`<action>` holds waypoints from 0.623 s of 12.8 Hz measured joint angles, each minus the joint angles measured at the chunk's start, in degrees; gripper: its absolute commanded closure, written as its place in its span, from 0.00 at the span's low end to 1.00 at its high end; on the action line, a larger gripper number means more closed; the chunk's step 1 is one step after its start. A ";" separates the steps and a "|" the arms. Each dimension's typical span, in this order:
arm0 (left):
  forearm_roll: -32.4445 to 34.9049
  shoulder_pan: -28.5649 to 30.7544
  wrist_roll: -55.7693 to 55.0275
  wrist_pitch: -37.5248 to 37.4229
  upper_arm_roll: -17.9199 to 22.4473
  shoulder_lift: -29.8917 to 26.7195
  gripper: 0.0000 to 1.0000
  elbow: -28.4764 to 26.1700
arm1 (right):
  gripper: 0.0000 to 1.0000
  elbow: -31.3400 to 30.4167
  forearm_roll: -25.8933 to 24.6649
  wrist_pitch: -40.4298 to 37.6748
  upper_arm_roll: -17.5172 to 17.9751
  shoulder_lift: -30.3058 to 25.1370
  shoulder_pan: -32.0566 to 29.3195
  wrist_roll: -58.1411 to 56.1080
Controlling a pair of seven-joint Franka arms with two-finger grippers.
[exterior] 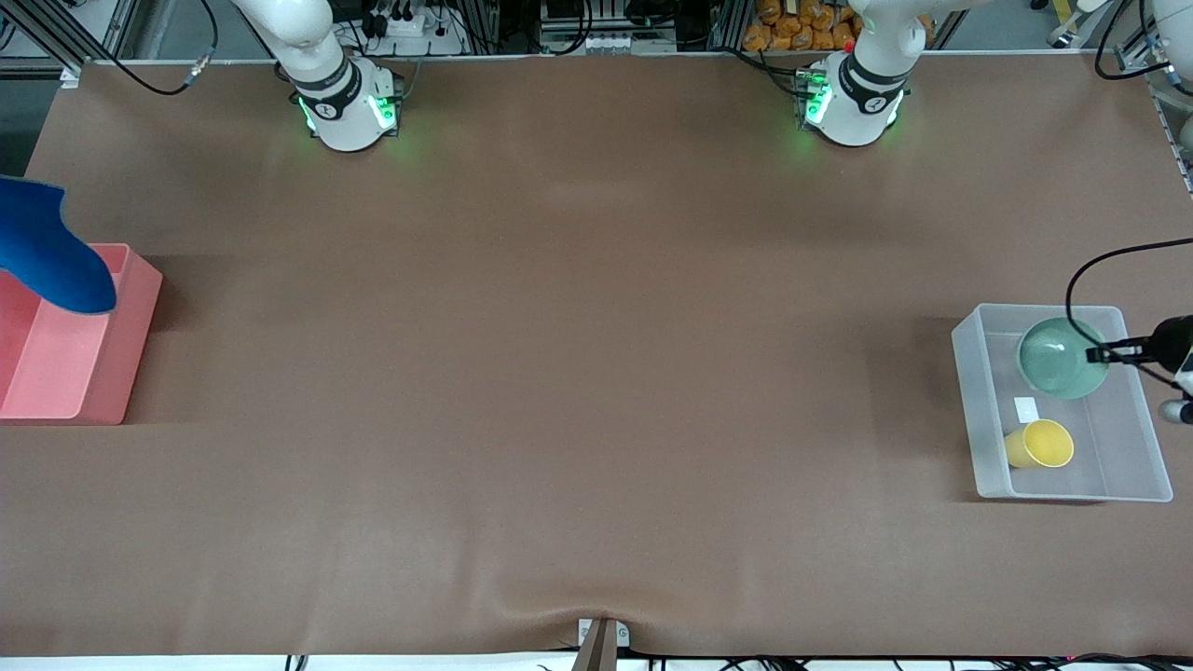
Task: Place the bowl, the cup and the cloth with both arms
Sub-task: 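Place the bowl in the bin while the right gripper drops the cloth in the tray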
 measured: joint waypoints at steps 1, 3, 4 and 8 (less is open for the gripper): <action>0.00 1.30 3.35 2.67 0.09 0.03 1.00 -2.05 | 1.00 0.27 -0.36 1.23 -0.01 0.02 -0.53 -0.74; 0.00 2.76 7.87 9.89 0.34 0.10 1.00 -7.62 | 1.00 0.37 -3.03 5.21 0.05 0.49 -0.89 -2.39; 0.00 2.88 9.34 13.33 0.68 0.10 1.00 -10.30 | 1.00 0.34 -5.33 7.99 0.33 1.43 -0.80 -2.96; 0.00 2.93 11.26 21.25 0.99 0.34 1.00 -15.36 | 1.00 0.27 -8.68 15.66 1.05 9.23 0.32 -3.93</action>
